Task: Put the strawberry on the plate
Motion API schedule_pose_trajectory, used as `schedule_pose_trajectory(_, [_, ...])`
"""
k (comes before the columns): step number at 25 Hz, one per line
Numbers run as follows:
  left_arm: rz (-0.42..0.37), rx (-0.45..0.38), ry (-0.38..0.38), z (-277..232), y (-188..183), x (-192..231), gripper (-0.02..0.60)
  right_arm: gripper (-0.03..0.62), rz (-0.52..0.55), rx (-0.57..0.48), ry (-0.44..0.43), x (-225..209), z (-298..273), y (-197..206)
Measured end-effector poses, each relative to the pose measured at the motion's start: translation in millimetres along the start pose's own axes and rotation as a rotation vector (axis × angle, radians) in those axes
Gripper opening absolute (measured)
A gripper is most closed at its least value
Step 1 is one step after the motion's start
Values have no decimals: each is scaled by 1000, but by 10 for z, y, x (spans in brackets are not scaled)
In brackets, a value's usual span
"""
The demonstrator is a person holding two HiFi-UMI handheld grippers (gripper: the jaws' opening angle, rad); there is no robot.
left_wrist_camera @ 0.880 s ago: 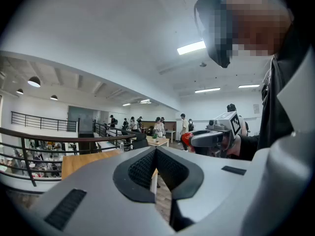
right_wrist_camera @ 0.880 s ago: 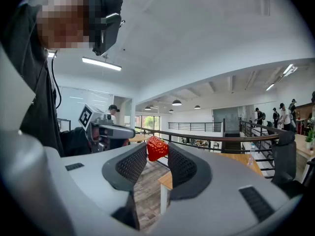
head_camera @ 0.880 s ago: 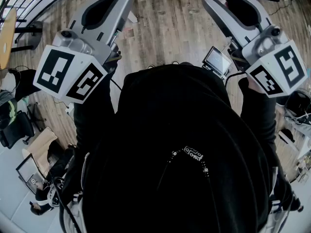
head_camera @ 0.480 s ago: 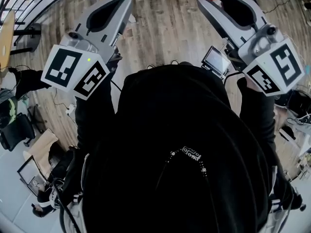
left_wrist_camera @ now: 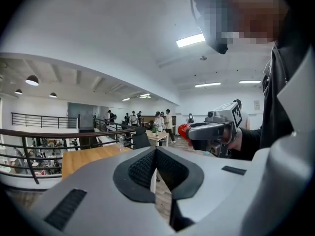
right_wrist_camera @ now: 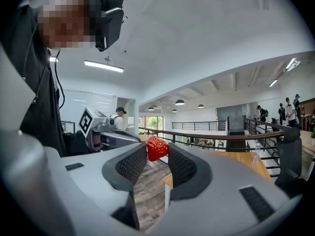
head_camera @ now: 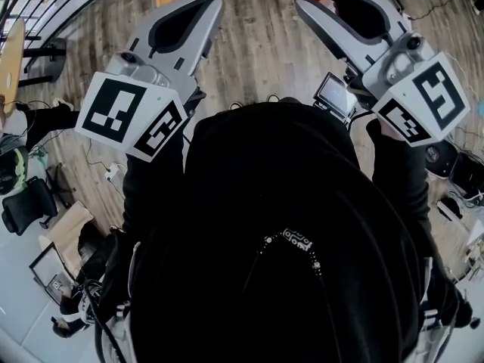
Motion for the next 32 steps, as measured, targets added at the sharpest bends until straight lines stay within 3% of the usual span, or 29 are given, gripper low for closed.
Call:
schedule_pose_trajectory(5, [67, -28, -63, -104, -16, 83, 2, 147, -21, 5, 33, -59, -86, 27])
schedule_pose_trajectory(11, [54, -48, -108, -281, -64, 26, 2, 147, -20, 26, 159, -45, -253, 93])
schedule_pose_trajectory(14, [56, -22, -101, -356, -26, 1, 2, 147, -51, 18, 130, -54, -284, 157])
schedule_pose_trajectory(20, [70, -23, -115, -442, -51, -4, 2, 147, -54, 10, 151, -287, -88, 187])
schedule_pose_trajectory(25, [34, -16, -57, -575, -72, -210, 2, 147, -72, 16, 136, -453, 86, 304])
schedule_pose_trajectory(29, [41, -1, -95, -491, -31, -275, 2, 147, -38, 62, 111, -463, 55, 367])
schedule_pose_trajectory(32, [57, -4, -101, -431, 20, -283, 2, 147, -72, 68, 68, -454, -32, 406])
Point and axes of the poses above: the fingertips, and each gripper's own axes: z backward along the fingers, x to its left, y out of its underside, the point moved 8 cm from there along z, backward along the fingers, and after that the axes turned 11 degrees about x, right-handed, at the moved point
